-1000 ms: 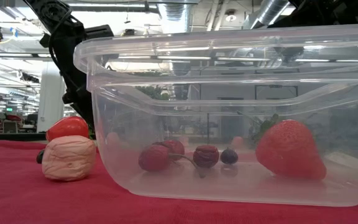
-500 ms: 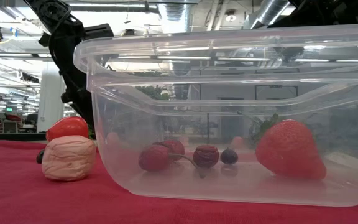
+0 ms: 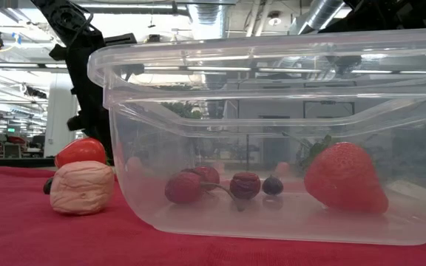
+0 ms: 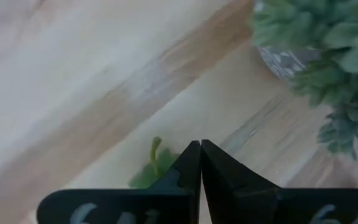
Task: Pick and placing Produce into tupperware
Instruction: Put the strawberry into the transparent bin
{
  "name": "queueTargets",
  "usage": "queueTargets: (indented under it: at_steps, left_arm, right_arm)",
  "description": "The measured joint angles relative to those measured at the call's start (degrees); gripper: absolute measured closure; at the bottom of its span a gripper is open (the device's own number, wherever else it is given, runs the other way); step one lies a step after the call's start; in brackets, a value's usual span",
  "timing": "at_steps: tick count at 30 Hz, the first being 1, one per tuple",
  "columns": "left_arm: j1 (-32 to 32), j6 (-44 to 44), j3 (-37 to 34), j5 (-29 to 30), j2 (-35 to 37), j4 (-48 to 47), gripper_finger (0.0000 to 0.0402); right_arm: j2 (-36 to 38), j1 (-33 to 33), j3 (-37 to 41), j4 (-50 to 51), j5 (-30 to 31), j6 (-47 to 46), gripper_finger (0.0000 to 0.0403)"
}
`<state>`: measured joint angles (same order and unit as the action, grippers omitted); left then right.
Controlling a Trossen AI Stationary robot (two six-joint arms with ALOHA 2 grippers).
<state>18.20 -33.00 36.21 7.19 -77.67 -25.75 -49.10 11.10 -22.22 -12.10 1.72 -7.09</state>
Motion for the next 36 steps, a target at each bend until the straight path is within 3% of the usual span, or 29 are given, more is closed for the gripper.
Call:
queueTargets:
  at_steps: [14,22,26,36]
  left_arm:
    - [0.0,-2.4,0.0,-0.1,-0.3,1.6,0.0401]
    - [-0.6,-3.2,0.0,5.9,-0.3,1.2,0.0398]
    - [-2.2,-3.2,0.0,9.6,-0.2,0.1,0.0373]
    - [-2.5,-6.3,0.0,10.9,-0.2,-1.6,0.0262]
  right_arm:
    - [0.0,0.0,0.0,0.1,0.0,0.0,0.0326]
    - [0.0,0.0,0.0,0.1,0.0,0.0,0.0326]
    - [0.0,0.0,0.0,0.1,0.0,0.0,0.0326]
    - [0.0,0.0,0.0,0.0,0.0,0.0,0.0326]
